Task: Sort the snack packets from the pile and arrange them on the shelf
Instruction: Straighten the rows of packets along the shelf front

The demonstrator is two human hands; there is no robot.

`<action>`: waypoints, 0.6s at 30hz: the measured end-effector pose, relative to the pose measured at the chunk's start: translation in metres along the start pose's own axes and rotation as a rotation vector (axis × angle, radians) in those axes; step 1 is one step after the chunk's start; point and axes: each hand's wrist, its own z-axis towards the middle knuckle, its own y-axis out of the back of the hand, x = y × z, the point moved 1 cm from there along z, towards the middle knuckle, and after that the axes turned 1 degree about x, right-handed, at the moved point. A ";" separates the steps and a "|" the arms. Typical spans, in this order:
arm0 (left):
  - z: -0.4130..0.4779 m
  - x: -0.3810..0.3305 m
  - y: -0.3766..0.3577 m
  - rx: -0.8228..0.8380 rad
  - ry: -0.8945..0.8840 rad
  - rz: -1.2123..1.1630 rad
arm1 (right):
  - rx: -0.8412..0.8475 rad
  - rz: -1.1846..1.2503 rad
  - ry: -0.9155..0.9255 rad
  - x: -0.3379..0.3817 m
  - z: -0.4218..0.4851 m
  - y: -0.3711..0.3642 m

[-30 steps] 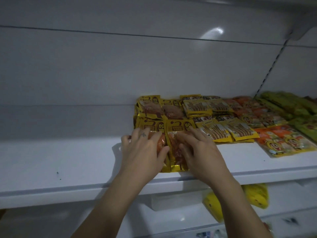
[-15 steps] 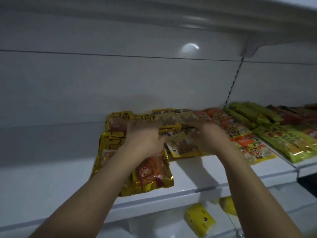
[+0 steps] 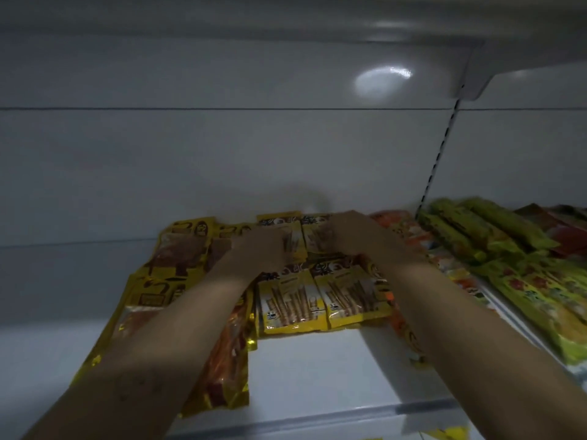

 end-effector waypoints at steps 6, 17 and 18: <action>0.019 0.005 -0.012 0.034 0.082 0.010 | -0.059 0.041 0.049 -0.009 0.008 -0.001; -0.007 -0.011 0.001 -0.001 0.100 -0.027 | -0.056 0.048 0.067 -0.008 -0.004 0.001; -0.015 -0.014 0.006 -0.005 0.096 -0.024 | -0.059 0.045 0.060 -0.008 -0.011 0.003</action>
